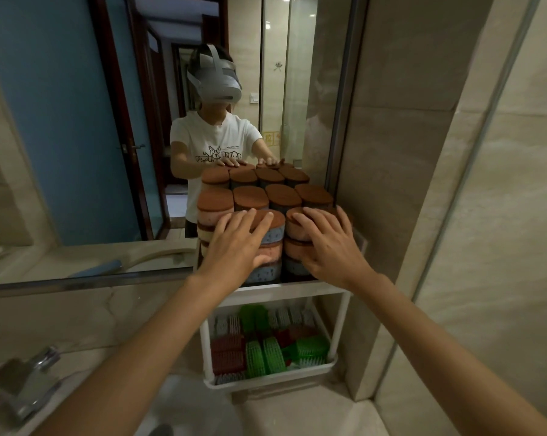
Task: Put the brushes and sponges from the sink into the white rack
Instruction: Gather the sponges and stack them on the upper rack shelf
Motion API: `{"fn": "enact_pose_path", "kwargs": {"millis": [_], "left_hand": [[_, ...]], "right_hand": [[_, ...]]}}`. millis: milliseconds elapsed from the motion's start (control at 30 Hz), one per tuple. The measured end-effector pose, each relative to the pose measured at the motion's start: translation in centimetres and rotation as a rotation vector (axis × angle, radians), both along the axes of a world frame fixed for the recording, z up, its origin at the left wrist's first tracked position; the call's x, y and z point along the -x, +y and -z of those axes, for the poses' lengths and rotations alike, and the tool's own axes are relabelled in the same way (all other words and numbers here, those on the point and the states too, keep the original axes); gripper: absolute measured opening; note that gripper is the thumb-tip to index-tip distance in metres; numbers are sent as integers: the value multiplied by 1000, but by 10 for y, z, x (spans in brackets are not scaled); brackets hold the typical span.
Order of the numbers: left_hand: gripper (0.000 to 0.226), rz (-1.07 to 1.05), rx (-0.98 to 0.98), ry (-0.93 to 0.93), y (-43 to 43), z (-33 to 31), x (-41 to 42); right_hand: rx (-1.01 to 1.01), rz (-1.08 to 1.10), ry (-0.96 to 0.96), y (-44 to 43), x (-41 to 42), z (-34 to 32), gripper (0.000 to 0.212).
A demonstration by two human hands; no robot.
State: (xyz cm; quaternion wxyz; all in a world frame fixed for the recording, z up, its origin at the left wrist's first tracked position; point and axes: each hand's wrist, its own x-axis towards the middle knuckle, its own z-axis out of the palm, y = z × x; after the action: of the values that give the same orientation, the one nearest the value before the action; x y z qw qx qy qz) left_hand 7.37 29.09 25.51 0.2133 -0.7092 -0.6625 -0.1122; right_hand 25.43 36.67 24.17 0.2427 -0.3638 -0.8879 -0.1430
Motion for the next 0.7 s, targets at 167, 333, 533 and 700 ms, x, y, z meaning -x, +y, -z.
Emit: {"fn": "enact_pose_path", "kwargs": {"millis": [167,333,533,700], "left_hand": [[76,-37,-52,-31,-1,1,-5],[73,-58,-41,-37,3,1,-12],[73,-78,-3,-43,6,-5,-12],[69,-67,20,-132,3,-13,-15]], "right_hand": [[22,-14,36,3,2,-3,68],[40,-14,53,1,7,-3,65],[57,-13,73,2,11,-6,63],[52,15,82,-4,10,-4,68]]}}
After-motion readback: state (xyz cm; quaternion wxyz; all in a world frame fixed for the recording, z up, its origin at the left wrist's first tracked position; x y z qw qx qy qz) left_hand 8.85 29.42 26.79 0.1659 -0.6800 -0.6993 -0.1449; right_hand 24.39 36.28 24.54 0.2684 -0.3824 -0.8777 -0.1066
